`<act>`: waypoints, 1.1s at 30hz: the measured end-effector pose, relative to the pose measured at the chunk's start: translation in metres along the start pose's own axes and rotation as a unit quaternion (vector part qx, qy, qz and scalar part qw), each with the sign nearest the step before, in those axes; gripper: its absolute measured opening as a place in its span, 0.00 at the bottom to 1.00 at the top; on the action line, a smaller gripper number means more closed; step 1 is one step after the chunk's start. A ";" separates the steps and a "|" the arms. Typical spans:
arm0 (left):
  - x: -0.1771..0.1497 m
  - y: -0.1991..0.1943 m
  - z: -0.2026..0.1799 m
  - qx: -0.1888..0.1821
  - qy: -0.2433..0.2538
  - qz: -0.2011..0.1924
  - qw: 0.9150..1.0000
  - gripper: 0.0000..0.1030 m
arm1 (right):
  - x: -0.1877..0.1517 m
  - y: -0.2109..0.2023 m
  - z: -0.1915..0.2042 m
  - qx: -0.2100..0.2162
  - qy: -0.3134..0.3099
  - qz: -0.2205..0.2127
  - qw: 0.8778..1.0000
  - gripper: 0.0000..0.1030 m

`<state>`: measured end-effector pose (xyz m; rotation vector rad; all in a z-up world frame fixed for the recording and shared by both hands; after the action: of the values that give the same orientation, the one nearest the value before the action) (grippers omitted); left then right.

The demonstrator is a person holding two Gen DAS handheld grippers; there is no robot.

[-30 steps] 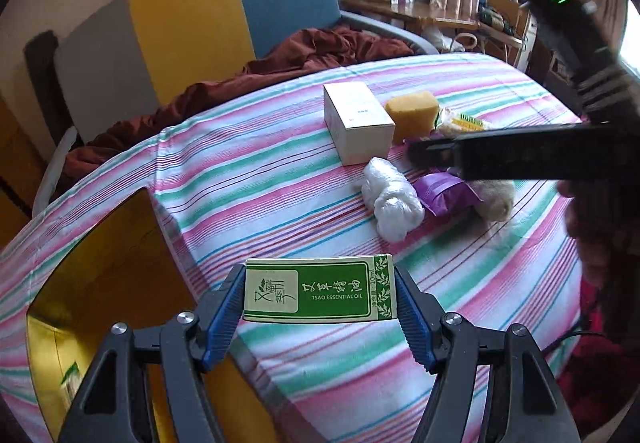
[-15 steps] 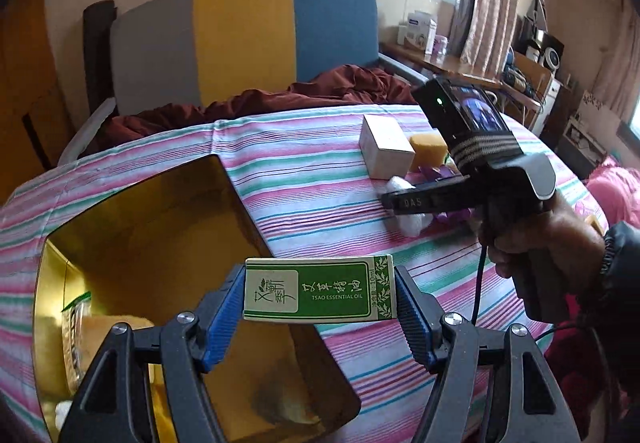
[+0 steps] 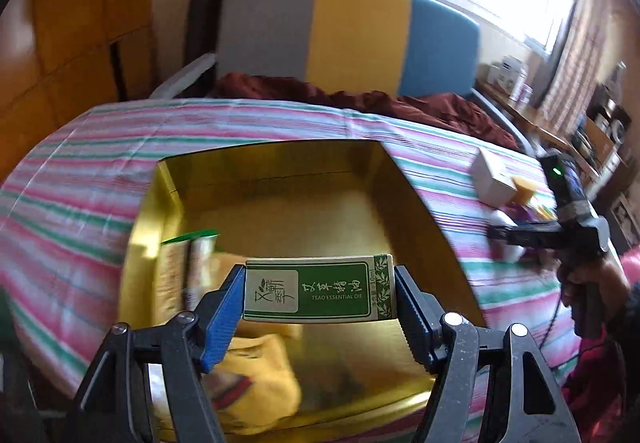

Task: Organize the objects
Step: 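Drop the green box into the tray while the right tool grasps a white bundle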

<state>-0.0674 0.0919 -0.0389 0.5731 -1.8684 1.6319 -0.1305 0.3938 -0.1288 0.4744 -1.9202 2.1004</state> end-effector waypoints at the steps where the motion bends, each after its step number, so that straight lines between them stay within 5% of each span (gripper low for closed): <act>1: 0.000 -0.001 0.012 0.009 -0.010 0.000 1.000 0.69 | 0.000 0.000 0.000 0.000 0.000 0.000 1.000 0.31; 8: -0.004 -0.014 0.066 0.063 -0.040 -0.019 0.997 0.69 | -0.001 0.001 -0.001 0.005 0.004 0.000 1.000 0.31; 18: 0.005 -0.021 0.075 0.109 -0.018 -0.044 0.993 0.69 | -0.002 0.000 0.002 -0.001 -0.007 -0.005 1.000 0.32; 24: 0.014 -0.012 0.074 0.103 -0.004 -0.031 0.994 0.69 | -0.001 0.002 0.001 -0.004 -0.013 -0.007 1.000 0.32; 33: 0.033 0.026 0.094 0.032 -0.054 0.036 0.997 0.69 | -0.002 0.001 0.001 -0.008 -0.017 -0.008 1.000 0.33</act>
<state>-0.1221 0.0054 -0.0429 0.6393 -1.9404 1.7430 -0.1295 0.3929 -0.1308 0.5221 -1.9447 2.0779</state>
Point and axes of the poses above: each gripper's, at about its wrist camera, not at the fingertips, and y roughly the way its jaws point, z to its left, x to its top, the point moved 7 cm from there along y, roughly the way its jaws point, and after that the axes turned 4 degrees about x, right-handed, at the moved point
